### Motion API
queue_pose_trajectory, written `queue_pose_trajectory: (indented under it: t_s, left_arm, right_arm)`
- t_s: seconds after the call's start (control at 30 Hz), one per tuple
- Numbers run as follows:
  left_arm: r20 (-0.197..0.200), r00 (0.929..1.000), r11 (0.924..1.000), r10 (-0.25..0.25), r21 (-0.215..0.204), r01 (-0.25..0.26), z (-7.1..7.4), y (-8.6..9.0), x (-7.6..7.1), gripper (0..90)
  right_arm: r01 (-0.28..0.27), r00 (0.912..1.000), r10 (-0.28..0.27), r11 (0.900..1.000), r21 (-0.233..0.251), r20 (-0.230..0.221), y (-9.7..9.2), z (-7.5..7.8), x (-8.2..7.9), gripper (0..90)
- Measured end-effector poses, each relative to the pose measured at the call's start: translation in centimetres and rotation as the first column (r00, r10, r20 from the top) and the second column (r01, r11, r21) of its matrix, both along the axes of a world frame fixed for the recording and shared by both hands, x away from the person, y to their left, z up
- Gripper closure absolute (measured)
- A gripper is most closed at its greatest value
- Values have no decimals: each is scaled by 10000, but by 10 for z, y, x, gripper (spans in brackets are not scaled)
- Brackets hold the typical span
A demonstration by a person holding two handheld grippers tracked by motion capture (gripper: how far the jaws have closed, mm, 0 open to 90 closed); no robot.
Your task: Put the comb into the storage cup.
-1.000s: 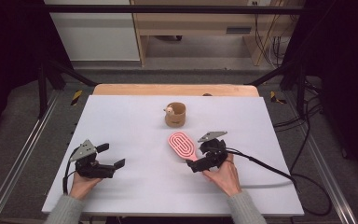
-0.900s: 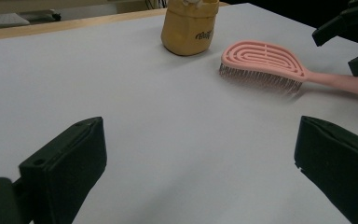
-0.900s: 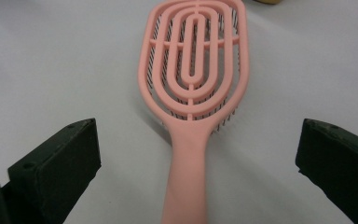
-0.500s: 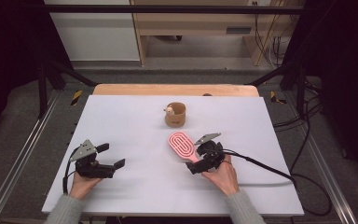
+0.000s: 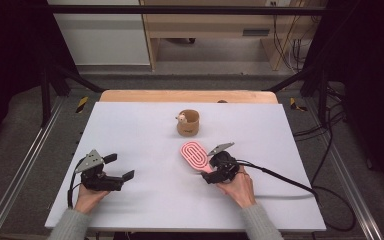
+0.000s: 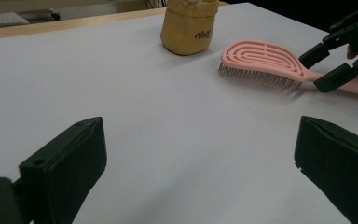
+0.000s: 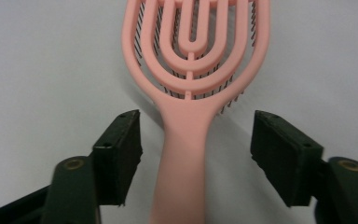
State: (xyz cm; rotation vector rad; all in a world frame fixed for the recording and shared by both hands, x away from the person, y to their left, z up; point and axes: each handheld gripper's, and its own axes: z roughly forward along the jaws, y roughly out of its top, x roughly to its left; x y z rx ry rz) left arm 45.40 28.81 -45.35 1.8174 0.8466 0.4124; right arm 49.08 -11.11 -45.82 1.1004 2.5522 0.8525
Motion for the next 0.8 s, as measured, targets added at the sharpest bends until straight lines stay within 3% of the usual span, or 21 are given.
queue_pose_trajectory:
  t_s: [0.4, 0.6, 0.8]
  left_arm:
    - [-3, 10000, 10000, -10, 7, 10, 0, 0, 0, 23]
    - [-6, 10000, 10000, -11, -1, 11, 0, 0, 0, 23]
    - [-6, 10000, 10000, -12, 20, 12, 0, 0, 0, 23]
  right_arm:
    - [54, 9996, -54, 10000, -12, -276, 2, -2, 2, 464]
    - [-5, 9990, -4, 9998, -212, -449, 3, -5, 3, 544]
    - [-35, 9991, 30, 9999, -97, -433, 3, -5, 5, 614]
